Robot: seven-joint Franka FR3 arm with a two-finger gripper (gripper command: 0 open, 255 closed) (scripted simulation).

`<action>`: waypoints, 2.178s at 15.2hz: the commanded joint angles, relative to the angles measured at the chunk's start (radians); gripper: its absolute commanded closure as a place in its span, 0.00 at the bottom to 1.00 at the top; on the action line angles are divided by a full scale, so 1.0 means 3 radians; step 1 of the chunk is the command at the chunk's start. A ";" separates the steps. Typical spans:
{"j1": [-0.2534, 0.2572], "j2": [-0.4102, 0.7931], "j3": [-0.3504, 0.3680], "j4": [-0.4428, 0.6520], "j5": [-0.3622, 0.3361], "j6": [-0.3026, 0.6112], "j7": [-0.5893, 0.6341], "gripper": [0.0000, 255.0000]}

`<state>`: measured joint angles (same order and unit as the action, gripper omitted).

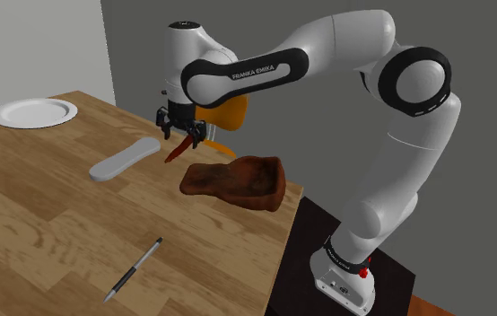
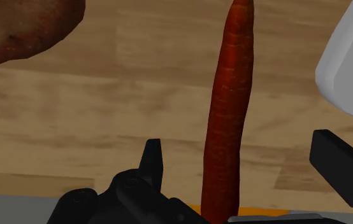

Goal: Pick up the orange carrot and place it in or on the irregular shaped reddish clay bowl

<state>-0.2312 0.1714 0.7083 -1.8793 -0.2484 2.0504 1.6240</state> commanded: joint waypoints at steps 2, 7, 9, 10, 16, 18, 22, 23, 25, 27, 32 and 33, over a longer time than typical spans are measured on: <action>0.0010 0.0070 -0.0018 -0.0060 -0.0065 0.0111 0.0043 0.00; 0.0012 0.0083 -0.0022 -0.0073 -0.0076 0.0132 0.0051 0.00; 0.0012 0.0083 -0.0022 -0.0073 -0.0076 0.0132 0.0051 0.00; 0.0012 0.0083 -0.0022 -0.0073 -0.0076 0.0132 0.0051 0.00; 0.0014 0.0089 -0.0023 -0.0072 -0.0081 0.0134 0.0055 1.00; 0.0023 0.0104 -0.0023 -0.0051 -0.0091 0.0123 0.0065 1.00; 0.0002 0.0048 -0.0010 -0.0020 -0.0041 0.0055 0.0021 1.00; -0.0001 0.0031 -0.0006 0.0008 -0.0024 0.0016 0.0007 1.00; -0.0007 0.0000 0.0001 0.0066 0.0007 -0.0062 -0.0020 1.00; -0.0011 -0.0027 0.0008 0.0127 0.0035 -0.0142 -0.0045 1.00; -0.0018 -0.0082 0.0020 0.0295 0.0093 -0.0346 -0.0100 1.00; -0.0018 -0.0091 0.0022 0.0331 0.0102 -0.0387 -0.0109 1.00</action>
<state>-0.2363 0.1479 0.7142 -1.7893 -0.2214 1.9464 1.5944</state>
